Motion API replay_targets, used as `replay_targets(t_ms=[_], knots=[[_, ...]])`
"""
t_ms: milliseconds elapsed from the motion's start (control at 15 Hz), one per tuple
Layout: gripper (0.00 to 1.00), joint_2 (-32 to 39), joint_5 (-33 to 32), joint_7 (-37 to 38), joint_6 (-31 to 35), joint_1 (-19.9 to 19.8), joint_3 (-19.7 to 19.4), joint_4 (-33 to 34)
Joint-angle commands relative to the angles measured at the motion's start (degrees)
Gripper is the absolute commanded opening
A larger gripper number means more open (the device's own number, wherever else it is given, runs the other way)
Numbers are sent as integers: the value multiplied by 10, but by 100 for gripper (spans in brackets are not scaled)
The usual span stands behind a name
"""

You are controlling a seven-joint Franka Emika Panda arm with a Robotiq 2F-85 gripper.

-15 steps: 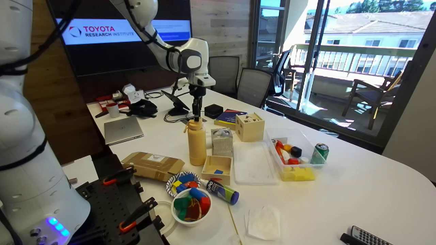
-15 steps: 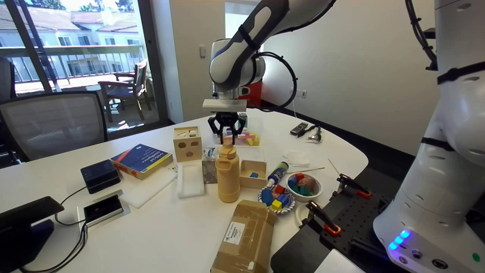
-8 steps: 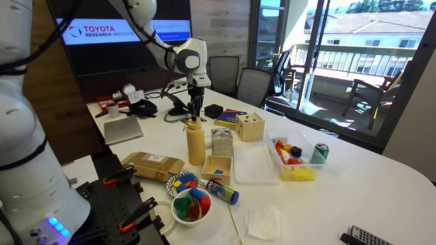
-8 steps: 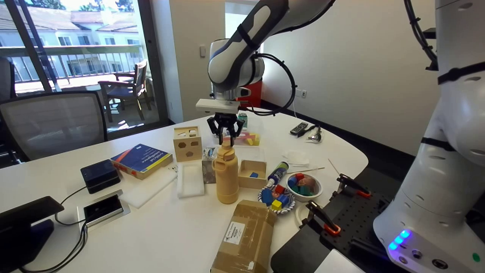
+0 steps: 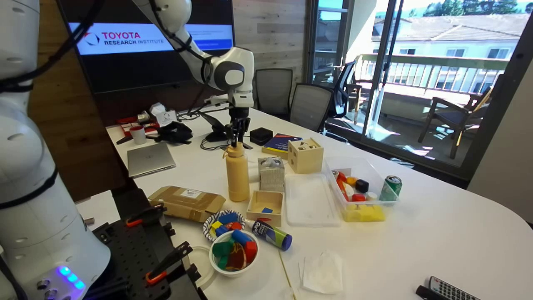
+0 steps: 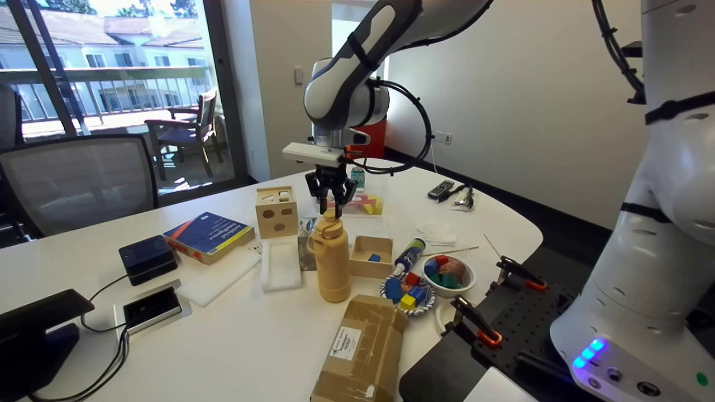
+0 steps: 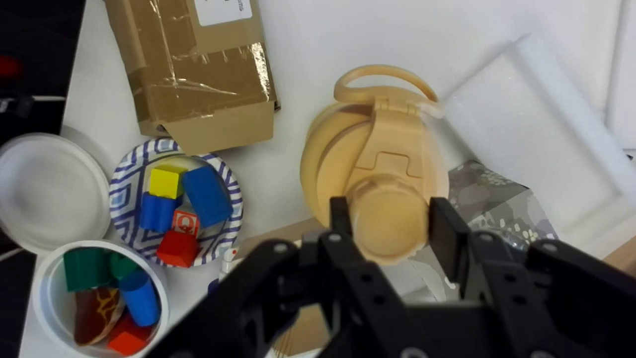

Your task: Twist the bottle on the table

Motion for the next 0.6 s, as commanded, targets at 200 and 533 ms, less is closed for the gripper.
replay_targets(t_ms=[200,533], knots=[[18,58,-22,158,28,22,-11,-9],[18,57,-67,270,15,35,-17,-5]])
